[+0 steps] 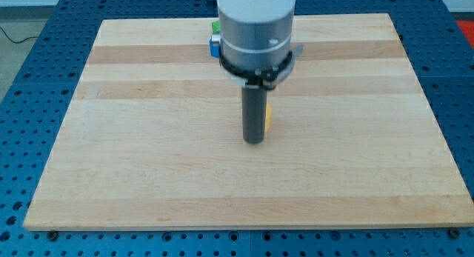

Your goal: Move the yellow heart towards left side of the board

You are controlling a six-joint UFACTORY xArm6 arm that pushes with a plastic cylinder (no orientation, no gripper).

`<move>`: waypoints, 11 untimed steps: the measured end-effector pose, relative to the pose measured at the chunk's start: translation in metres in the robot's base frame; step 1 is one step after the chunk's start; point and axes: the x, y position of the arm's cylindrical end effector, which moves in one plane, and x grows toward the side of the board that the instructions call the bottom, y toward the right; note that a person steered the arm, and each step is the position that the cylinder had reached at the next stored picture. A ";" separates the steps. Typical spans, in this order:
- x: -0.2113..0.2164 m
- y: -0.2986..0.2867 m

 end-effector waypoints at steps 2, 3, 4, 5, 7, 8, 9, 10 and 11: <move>-0.098 -0.007; -0.080 -0.013; -0.055 -0.024; -0.012 -0.014; 0.026 0.074; -0.021 0.093; -0.057 0.037; -0.085 -0.043; -0.104 -0.057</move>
